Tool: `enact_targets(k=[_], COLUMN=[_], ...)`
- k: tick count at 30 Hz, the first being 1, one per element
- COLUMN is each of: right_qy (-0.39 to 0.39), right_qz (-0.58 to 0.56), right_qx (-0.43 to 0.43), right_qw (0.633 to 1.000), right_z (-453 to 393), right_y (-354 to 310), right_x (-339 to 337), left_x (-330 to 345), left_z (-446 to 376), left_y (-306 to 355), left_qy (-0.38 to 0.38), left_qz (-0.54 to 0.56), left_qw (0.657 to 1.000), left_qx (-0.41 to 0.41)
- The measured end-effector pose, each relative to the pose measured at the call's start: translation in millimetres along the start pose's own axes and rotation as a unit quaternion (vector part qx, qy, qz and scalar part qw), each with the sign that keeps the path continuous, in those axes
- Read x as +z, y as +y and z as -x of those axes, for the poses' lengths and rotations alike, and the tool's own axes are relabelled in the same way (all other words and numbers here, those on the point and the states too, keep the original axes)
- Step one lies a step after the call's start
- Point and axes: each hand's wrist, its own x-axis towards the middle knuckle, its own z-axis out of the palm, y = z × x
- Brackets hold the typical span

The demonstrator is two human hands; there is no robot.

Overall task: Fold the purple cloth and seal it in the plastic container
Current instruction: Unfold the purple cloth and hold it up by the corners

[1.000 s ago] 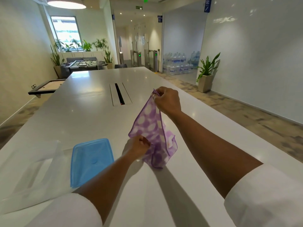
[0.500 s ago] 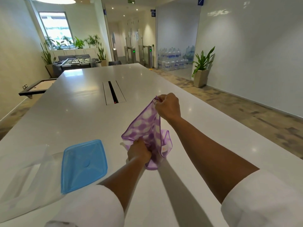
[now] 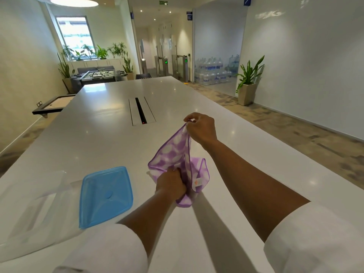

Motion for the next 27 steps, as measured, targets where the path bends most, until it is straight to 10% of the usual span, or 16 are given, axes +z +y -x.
enact_targets(k=[12,27], right_qy=[-0.056,-0.139], right_qz=[-0.142,-0.34], right_qx=[0.083,0.078], right_qw=[0.985,0.927], right_z=[1,3], right_y=[-1,-22], right_x=[-9,-21], left_x=[-55,-185], left_z=[-26,-50], left_y=[-18,3], left_qy=[0.132,0.208], left_qz=[0.214,0.378], left_qw=[0.956,0.901], left_qx=[-0.153,-0.045])
